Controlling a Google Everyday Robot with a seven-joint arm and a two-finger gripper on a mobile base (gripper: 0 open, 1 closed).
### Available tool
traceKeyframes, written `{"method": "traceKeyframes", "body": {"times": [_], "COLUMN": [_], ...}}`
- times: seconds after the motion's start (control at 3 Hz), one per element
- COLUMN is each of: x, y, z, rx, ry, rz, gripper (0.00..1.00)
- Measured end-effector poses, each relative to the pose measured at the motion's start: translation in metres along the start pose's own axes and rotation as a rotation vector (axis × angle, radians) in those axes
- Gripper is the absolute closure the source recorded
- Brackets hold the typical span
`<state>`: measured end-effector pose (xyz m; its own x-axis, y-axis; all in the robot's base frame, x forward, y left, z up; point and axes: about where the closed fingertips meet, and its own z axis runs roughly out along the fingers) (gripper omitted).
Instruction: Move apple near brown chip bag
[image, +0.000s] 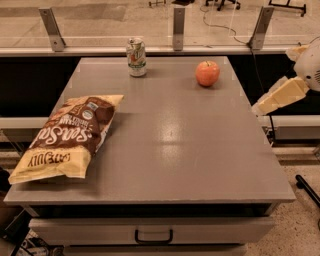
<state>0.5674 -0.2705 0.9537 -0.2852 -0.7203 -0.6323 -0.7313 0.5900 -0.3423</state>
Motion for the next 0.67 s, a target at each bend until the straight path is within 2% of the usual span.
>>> {"method": "traceKeyframes", "body": {"times": [0.33, 0.67], "x": [0.013, 0.013], "y": [-0.028, -0.052], "z": [0.028, 0.048], "rx": [0.031, 0.053], "ry": [-0.092, -0.164], "rz": [0.128, 0.195], "gripper": [0.00, 0.00]}}
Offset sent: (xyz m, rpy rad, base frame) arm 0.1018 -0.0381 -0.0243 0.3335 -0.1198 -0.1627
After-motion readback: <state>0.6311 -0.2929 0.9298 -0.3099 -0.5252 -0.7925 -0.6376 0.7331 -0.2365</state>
